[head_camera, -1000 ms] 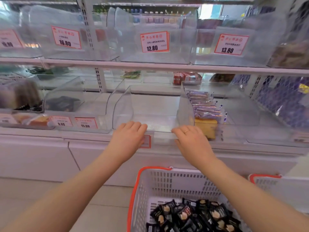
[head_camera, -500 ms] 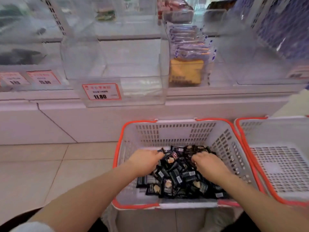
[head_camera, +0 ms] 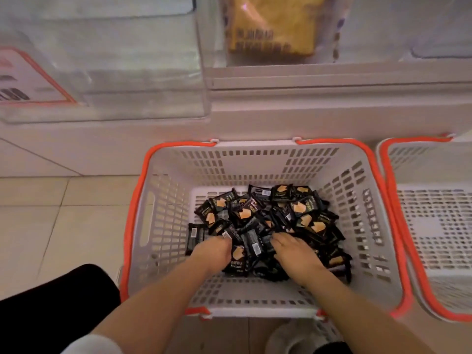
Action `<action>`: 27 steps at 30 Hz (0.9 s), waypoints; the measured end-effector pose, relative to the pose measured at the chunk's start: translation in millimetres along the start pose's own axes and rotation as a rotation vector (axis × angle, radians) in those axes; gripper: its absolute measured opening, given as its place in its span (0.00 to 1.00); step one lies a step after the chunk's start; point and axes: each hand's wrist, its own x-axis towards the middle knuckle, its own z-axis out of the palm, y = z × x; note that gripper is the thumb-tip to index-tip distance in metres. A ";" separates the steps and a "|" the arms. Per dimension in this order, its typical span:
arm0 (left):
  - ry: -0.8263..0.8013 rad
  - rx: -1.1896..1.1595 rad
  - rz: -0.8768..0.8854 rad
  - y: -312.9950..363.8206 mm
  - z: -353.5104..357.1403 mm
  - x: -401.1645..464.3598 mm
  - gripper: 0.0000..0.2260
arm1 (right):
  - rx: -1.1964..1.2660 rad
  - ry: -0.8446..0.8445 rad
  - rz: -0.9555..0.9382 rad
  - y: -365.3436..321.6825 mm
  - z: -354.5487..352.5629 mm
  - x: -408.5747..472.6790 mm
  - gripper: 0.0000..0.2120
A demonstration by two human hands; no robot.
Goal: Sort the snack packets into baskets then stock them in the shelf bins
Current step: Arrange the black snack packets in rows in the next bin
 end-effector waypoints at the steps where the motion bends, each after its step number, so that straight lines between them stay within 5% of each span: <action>1: -0.005 -0.049 -0.011 1.7 6.0 3.2 0.11 | -0.006 -0.010 0.002 -0.8 3.0 5.1 0.24; 6: 0.103 -0.326 -0.116 22.3 26.1 16.2 0.13 | -0.087 0.068 -0.027 1.8 4.1 18.6 0.26; 11: 0.157 -0.535 -0.406 47.2 31.2 36.7 0.23 | 0.059 0.117 0.022 7.1 -2.3 8.0 0.20; 21: 0.074 -0.875 -0.656 66.1 25.0 69.5 0.28 | 1.750 0.123 0.718 16.4 -22.9 -24.5 0.07; 27: 0.054 -1.157 -0.655 59.2 21.8 72.7 0.12 | 1.924 0.188 0.797 11.1 -24.0 -23.6 0.08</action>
